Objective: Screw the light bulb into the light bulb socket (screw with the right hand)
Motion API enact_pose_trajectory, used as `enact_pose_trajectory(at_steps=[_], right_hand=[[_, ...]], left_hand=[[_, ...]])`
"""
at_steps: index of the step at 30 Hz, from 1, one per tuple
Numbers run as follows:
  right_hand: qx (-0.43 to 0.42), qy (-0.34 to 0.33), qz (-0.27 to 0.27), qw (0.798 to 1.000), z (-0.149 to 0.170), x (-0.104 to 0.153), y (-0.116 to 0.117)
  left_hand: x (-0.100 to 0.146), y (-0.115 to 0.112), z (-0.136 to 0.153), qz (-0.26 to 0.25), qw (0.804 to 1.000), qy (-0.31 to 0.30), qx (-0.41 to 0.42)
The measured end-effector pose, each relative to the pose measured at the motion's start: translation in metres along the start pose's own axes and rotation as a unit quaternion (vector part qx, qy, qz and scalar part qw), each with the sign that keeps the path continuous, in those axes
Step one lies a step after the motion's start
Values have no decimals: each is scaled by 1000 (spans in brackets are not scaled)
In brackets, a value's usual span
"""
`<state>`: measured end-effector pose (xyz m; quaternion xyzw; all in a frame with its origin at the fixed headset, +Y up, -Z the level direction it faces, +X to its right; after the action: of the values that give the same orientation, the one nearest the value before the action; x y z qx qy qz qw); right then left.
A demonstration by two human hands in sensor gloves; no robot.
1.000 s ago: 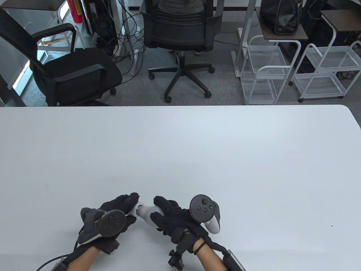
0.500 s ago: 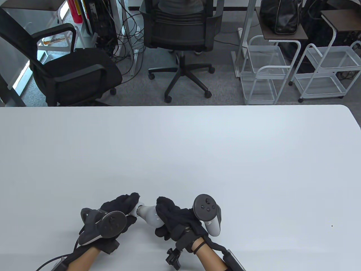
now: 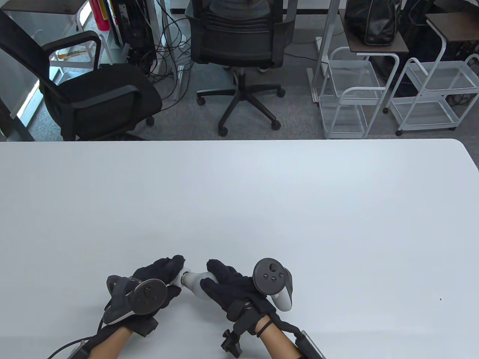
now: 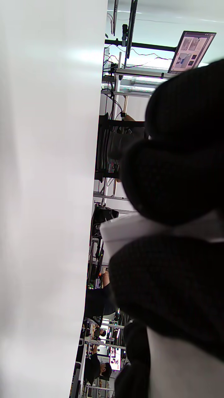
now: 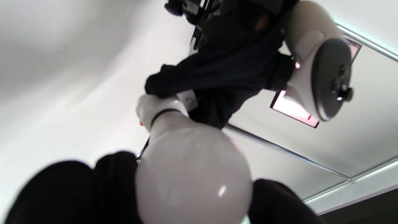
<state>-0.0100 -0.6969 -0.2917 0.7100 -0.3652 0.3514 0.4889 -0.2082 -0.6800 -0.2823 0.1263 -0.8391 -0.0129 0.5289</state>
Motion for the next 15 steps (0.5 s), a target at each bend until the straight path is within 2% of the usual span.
enact_pose_trajectory(at_steps=[5,15], right_hand=[[-17,13,14,1000,4,1,-4],[7,-2,18,1000,-1,2,-3]], left_hand=[[0,0,-1,-1,1000,-2,-2],[0,0,0,6,1000,2,12]])
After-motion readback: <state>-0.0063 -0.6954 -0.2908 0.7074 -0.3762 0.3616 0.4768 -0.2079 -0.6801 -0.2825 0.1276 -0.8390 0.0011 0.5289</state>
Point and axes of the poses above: the tracker on the back of each hand, its own z axis roughly to the little-finger side, its own x axis roughly from the fingertips to the wrist, y = z × x, the point moved 4 cm from there along -x, roughly from the wrist to the fingertips, and after that the axes turned 2 degrees about -y, right-handed, at the moved point
